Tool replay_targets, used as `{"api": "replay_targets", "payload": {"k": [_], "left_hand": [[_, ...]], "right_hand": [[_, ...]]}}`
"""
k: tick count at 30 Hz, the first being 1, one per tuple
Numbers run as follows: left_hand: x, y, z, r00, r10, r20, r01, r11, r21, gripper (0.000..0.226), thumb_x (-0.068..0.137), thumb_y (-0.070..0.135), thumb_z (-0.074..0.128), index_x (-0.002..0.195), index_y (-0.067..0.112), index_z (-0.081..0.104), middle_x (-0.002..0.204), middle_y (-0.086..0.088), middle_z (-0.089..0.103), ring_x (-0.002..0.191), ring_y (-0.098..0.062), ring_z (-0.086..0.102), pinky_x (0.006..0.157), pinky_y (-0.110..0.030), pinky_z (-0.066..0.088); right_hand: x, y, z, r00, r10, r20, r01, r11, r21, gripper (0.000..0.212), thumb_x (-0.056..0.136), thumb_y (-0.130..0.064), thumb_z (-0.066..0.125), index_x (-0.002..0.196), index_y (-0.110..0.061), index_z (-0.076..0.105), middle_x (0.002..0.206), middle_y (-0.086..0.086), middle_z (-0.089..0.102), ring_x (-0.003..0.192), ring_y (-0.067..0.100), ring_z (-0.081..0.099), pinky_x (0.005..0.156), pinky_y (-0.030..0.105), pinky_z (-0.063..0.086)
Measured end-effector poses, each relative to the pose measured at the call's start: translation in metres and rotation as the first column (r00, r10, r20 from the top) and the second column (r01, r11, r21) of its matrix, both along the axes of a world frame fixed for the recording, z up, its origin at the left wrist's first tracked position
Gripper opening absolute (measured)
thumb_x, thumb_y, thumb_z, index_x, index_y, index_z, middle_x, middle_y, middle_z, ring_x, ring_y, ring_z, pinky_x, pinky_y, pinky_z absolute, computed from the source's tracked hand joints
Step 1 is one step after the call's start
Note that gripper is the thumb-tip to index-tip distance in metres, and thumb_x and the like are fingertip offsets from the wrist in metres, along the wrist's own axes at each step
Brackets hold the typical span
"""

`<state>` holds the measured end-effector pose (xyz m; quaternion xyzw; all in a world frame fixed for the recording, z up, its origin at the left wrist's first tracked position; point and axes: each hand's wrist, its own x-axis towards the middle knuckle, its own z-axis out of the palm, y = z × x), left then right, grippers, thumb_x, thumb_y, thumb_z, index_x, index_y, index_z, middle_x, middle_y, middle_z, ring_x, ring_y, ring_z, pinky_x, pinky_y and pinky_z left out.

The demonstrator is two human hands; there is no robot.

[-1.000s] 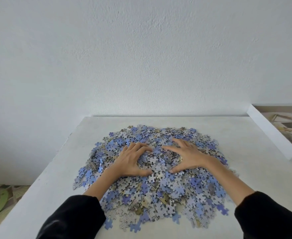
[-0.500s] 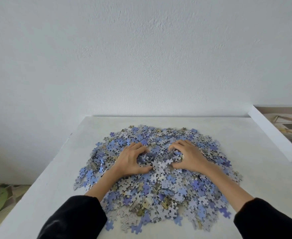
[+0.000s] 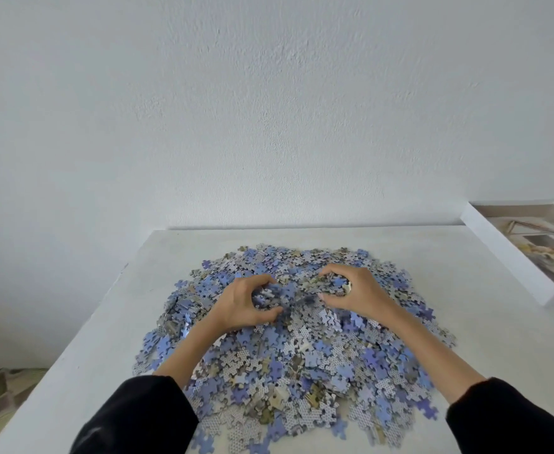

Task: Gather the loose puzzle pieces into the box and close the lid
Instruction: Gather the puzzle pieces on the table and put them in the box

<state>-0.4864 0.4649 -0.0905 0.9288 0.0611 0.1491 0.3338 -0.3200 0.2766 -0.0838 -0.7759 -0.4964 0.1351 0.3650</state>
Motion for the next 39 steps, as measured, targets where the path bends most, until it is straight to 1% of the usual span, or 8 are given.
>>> {"api": "replay_targets", "payload": {"k": [2, 6, 9, 13, 21, 30, 34, 39], "left_hand": [[0.002, 0.002, 0.006, 1.0, -0.004, 0.02, 0.005, 0.999, -0.049, 0.045, 0.07, 0.047, 0.063, 0.091, 0.007, 0.062, 0.068, -0.007, 0.061, 0.051, -0.013, 0.043, 0.047, -0.034, 0.037], [0.006, 0.003, 0.021, 0.998, -0.048, 0.035, 0.052, 0.99, -0.13, 0.049, 0.07, 0.046, 0.065, 0.09, 0.002, 0.061, 0.077, -0.019, 0.062, 0.056, -0.023, 0.048, 0.051, -0.033, 0.04], [0.009, 0.004, 0.024, 0.996, -0.078, 0.041, 0.082, 0.99, -0.114, 0.044, 0.071, 0.049, 0.065, 0.088, 0.008, 0.061, 0.063, -0.008, 0.053, 0.052, -0.01, 0.037, 0.052, -0.028, 0.03], [0.01, 0.006, 0.022, 0.993, -0.119, -0.004, 0.118, 0.984, -0.133, 0.036, 0.074, 0.046, 0.066, 0.088, 0.013, 0.06, 0.068, -0.025, 0.054, 0.053, -0.034, 0.045, 0.05, -0.045, 0.037], [0.006, 0.011, 0.026, 0.986, -0.162, -0.035, 0.156, 0.977, -0.146, 0.035, 0.074, 0.048, 0.067, 0.089, 0.017, 0.061, 0.077, -0.025, 0.059, 0.057, -0.035, 0.052, 0.053, -0.048, 0.042], [0.011, 0.005, 0.024, 0.979, -0.183, -0.084, 0.17, 0.975, -0.144, 0.057, 0.069, 0.056, 0.068, 0.11, 0.017, 0.06, 0.102, -0.007, 0.061, 0.083, -0.015, 0.046, 0.08, -0.028, 0.034], [0.005, -0.013, 0.03, 0.96, -0.27, -0.079, 0.254, 0.952, -0.169, 0.056, 0.069, 0.056, 0.063, 0.1, 0.009, 0.062, 0.088, -0.004, 0.052, 0.075, -0.016, 0.042, 0.07, -0.032, 0.034], [-0.002, -0.035, 0.038, 0.937, -0.348, -0.039, 0.339, 0.929, -0.146, 0.031, 0.075, 0.044, 0.066, 0.087, 0.015, 0.06, 0.07, -0.019, 0.057, 0.057, -0.034, 0.05, 0.055, -0.044, 0.041]], "right_hand": [[0.001, -0.002, 0.005, 1.0, -0.017, -0.012, 0.017, 1.0, 0.024, 0.036, 0.075, -0.033, 0.071, 0.108, -0.034, 0.057, 0.134, -0.004, 0.051, 0.116, 0.027, 0.054, 0.1, 0.038, 0.042], [0.002, -0.006, 0.01, 0.998, -0.061, -0.02, 0.062, 0.995, 0.076, 0.039, 0.075, -0.028, 0.073, 0.107, -0.039, 0.053, 0.126, -0.013, 0.051, 0.117, -0.002, 0.04, 0.102, 0.022, 0.028], [0.0, -0.009, 0.011, 0.996, -0.083, -0.015, 0.084, 0.993, 0.079, 0.039, 0.075, -0.027, 0.074, 0.106, -0.038, 0.053, 0.123, -0.014, 0.052, 0.117, -0.003, 0.039, 0.101, 0.02, 0.027], [-0.006, -0.012, 0.008, 0.994, -0.112, 0.011, 0.111, 0.992, 0.057, 0.037, 0.075, -0.028, 0.072, 0.107, -0.036, 0.055, 0.128, -0.006, 0.055, 0.117, 0.007, 0.049, 0.103, 0.027, 0.035], [-0.014, -0.012, 0.012, 0.988, -0.155, 0.016, 0.154, 0.986, 0.062, 0.039, 0.076, -0.026, 0.072, 0.112, -0.03, 0.057, 0.13, -0.005, 0.055, 0.117, -0.002, 0.041, 0.101, 0.019, 0.027], [-0.026, -0.02, 0.022, 0.982, -0.183, 0.039, 0.181, 0.982, 0.049, 0.037, 0.072, -0.034, 0.071, 0.106, -0.038, 0.057, 0.129, -0.006, 0.056, 0.112, 0.019, 0.057, 0.102, 0.033, 0.042], [-0.025, -0.019, 0.031, 0.975, -0.21, 0.071, 0.208, 0.977, 0.044, 0.039, 0.071, -0.042, 0.068, 0.108, -0.034, 0.058, 0.132, -0.001, 0.054, 0.099, 0.049, 0.057, 0.091, 0.046, 0.05], [-0.018, -0.015, 0.049, 0.968, -0.221, 0.119, 0.217, 0.975, 0.047, 0.032, 0.076, -0.032, 0.071, 0.105, -0.027, 0.061, 0.107, 0.006, 0.068, 0.08, 0.041, 0.064, 0.08, 0.049, 0.051]]}}
